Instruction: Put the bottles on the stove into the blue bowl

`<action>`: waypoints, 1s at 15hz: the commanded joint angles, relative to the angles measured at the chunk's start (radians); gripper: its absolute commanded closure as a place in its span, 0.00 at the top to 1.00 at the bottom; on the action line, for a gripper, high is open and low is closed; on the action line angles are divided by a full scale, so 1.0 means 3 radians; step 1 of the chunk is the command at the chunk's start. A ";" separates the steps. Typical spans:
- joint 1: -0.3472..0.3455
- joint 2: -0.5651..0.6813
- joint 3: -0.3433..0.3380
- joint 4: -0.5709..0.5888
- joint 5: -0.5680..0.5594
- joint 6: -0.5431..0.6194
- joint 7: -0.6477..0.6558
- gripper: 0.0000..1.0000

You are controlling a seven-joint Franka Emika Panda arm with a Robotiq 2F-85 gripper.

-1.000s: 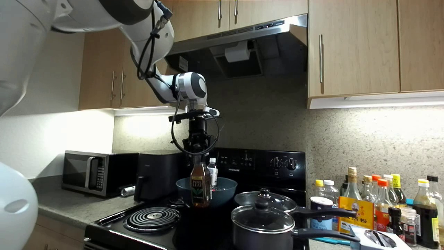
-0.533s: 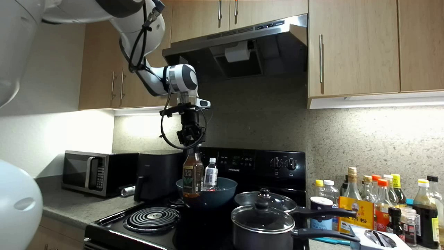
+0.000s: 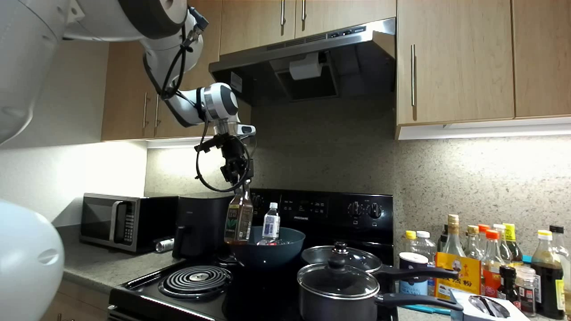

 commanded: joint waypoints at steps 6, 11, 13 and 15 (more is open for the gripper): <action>0.0137 0.0338 -0.0021 0.0560 -0.0232 0.0011 0.0393 0.19; 0.0211 0.0744 -0.0087 0.0921 -0.0323 0.0109 0.0509 0.19; 0.0268 0.0919 -0.0151 0.1085 -0.0432 0.0168 0.0540 0.19; 0.0340 0.1074 -0.0224 0.1251 -0.0538 0.0220 0.0588 0.19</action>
